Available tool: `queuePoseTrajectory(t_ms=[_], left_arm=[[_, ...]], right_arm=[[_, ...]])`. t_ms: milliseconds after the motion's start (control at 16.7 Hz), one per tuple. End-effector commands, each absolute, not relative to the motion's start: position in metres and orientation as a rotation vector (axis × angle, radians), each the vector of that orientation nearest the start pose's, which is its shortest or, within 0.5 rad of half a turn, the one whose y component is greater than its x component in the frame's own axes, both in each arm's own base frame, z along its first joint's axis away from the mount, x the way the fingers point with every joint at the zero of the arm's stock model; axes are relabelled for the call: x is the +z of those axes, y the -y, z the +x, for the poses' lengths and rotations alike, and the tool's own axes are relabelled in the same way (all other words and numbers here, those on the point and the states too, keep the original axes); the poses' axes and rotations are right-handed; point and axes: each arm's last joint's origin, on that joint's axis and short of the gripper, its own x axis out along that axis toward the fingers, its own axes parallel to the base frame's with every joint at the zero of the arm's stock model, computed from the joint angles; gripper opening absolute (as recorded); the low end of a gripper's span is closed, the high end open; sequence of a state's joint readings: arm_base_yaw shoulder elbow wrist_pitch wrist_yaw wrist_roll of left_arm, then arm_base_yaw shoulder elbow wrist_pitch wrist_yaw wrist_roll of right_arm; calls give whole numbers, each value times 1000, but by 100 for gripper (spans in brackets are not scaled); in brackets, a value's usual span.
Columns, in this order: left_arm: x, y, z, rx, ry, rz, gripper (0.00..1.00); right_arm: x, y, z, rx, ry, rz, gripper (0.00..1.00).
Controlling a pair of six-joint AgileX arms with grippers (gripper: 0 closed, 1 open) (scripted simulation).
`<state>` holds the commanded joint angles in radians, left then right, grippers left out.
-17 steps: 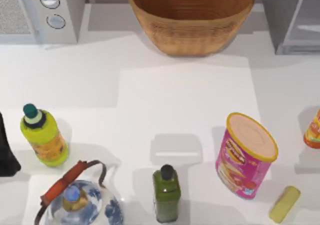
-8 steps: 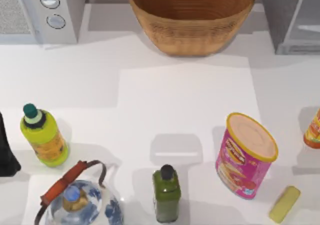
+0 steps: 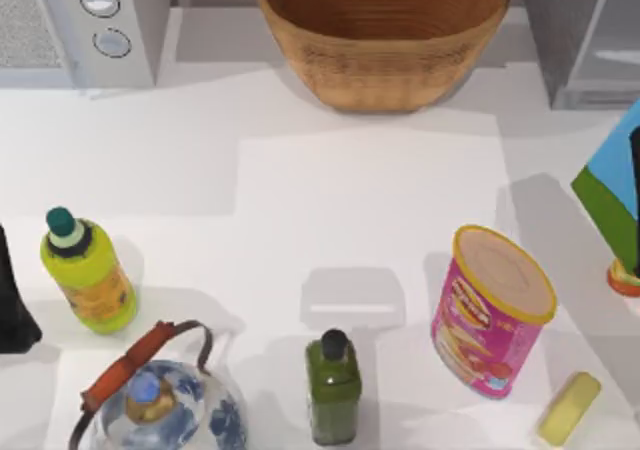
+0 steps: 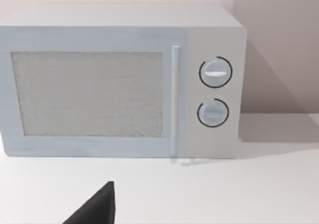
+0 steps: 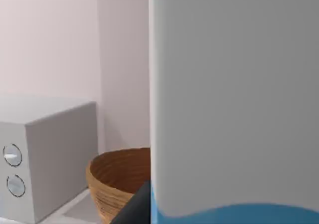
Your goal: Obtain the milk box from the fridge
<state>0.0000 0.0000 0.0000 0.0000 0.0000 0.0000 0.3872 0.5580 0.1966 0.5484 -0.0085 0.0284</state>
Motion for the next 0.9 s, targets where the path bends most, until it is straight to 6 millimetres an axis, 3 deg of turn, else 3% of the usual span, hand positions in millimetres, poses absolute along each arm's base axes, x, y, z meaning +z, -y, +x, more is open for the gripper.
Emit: queuePoseTrajectory(t_ms=[180,360,660,900], left_arm=[[160,1,106,0,0,0,100],[160,1,106,0,0,0,100],[160,1,106,0,0,0,100],[160,1,106,0,0,0,100]], right_arm=[[242,-97,161,549,229,87,0],[236,-146,182,666,214,104,0],[184,-219,204,771,115,75,0],[141,-245,211,776,33,26,0]])
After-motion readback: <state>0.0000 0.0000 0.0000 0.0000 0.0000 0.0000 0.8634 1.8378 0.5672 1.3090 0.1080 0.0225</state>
